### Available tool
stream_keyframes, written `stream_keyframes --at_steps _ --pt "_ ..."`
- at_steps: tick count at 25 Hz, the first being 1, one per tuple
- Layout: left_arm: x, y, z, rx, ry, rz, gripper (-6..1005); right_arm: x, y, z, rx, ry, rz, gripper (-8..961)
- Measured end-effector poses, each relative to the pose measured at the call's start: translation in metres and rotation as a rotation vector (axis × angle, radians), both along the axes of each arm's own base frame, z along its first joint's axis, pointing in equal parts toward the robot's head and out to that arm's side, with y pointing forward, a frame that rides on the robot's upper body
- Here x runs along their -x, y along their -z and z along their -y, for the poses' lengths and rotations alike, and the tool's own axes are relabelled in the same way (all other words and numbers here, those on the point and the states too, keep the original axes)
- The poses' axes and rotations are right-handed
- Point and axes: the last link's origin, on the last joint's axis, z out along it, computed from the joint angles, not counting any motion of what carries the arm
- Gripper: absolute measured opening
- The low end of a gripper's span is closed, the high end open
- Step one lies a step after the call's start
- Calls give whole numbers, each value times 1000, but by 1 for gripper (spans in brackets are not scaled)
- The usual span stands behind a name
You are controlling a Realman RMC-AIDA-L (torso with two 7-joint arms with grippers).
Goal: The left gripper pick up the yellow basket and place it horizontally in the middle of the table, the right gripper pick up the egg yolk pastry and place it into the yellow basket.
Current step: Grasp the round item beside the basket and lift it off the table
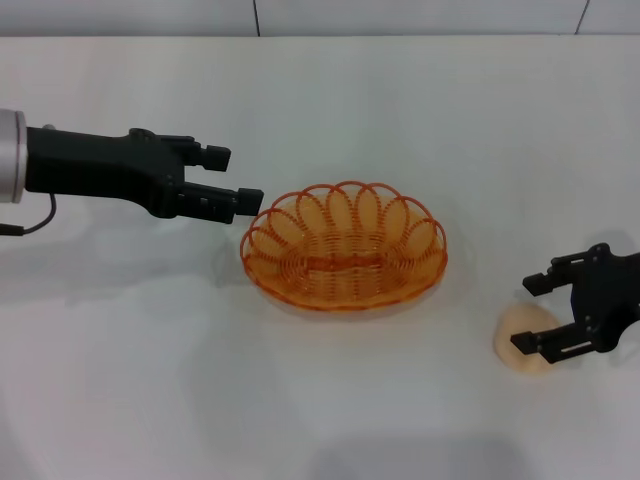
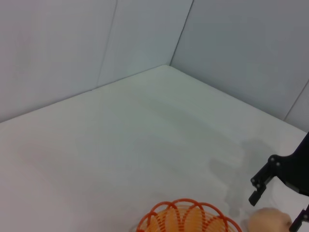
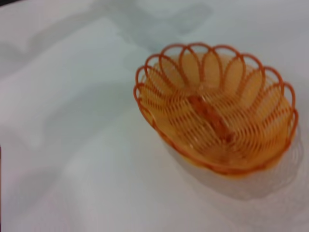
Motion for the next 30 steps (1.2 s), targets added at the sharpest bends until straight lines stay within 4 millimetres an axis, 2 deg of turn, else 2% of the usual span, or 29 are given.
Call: stream_keyframes --at_steps 11,21,25,30 --pt "1 1 3 -2 -11 27 888 -1 1 1 5 8 9 750" --pt "2 1 4 -4 -14 30 888 0 0 0 6 5 8 364" --pt "3 -1 3 -9 -16 28 888 2 -1 1 13 1 7 339" --pt "8 -3 4 -11 -17 11 888 16 -8 4 5 -49 -19 308"
